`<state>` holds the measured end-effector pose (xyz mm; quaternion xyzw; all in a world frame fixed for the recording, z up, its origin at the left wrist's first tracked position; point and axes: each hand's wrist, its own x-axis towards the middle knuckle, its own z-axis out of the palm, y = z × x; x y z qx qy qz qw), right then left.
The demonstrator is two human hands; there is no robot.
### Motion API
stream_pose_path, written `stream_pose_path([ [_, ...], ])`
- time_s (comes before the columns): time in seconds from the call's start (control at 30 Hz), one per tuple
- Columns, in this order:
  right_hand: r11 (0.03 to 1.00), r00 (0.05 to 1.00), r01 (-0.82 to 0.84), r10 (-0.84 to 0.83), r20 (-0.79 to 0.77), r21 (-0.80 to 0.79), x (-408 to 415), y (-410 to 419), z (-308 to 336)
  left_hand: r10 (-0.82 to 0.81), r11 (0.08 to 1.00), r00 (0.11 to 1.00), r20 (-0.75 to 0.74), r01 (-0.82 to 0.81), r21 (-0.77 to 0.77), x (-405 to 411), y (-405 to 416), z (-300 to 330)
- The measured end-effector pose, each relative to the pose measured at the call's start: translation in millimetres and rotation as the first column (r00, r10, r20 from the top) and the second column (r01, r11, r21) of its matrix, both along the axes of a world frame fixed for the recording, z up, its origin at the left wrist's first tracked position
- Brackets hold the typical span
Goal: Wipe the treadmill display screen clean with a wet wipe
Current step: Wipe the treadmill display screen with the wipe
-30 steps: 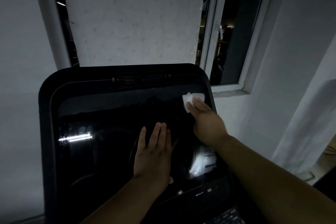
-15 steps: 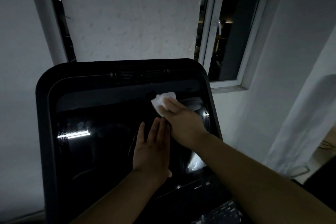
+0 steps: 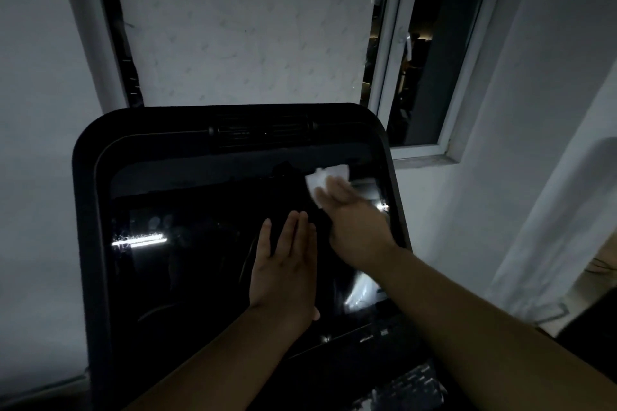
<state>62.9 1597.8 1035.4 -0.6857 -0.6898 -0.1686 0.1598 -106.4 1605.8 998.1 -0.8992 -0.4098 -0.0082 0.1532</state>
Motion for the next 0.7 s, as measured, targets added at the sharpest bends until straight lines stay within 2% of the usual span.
stream_pose_path([
  [0.1,0.997,0.998,-0.058,0.057,0.008,0.042,11,-5,-2,-0.005,1.0,1.0,0.011,0.004,0.005,-1,0,0],
  [0.23,0.988,0.986,0.154,-0.154,-0.068,-0.008,51,-18,8,0.005,1.0,1.0,0.013,-0.005,-0.003,-1,1,-1],
  [0.3,0.983,0.982,0.182,-0.183,-0.048,-0.032,60,-27,2,0.005,1.0,1.0,0.015,-0.005,0.003,-1,0,-2],
  [0.53,0.996,0.994,0.063,-0.057,0.095,-0.058,65,-95,-84,0.006,1.0,1.0,0.002,-0.006,0.016,-1,-1,-2],
  [0.63,0.984,0.997,0.01,0.003,0.078,-0.177,64,-127,-118,0.009,1.0,1.0,-0.004,-0.008,0.028,-1,-1,-3],
  [0.7,0.981,0.996,0.009,0.009,0.09,-0.194,66,-131,-119,0.014,0.999,1.0,-0.003,-0.014,0.034,0,-2,-3],
])
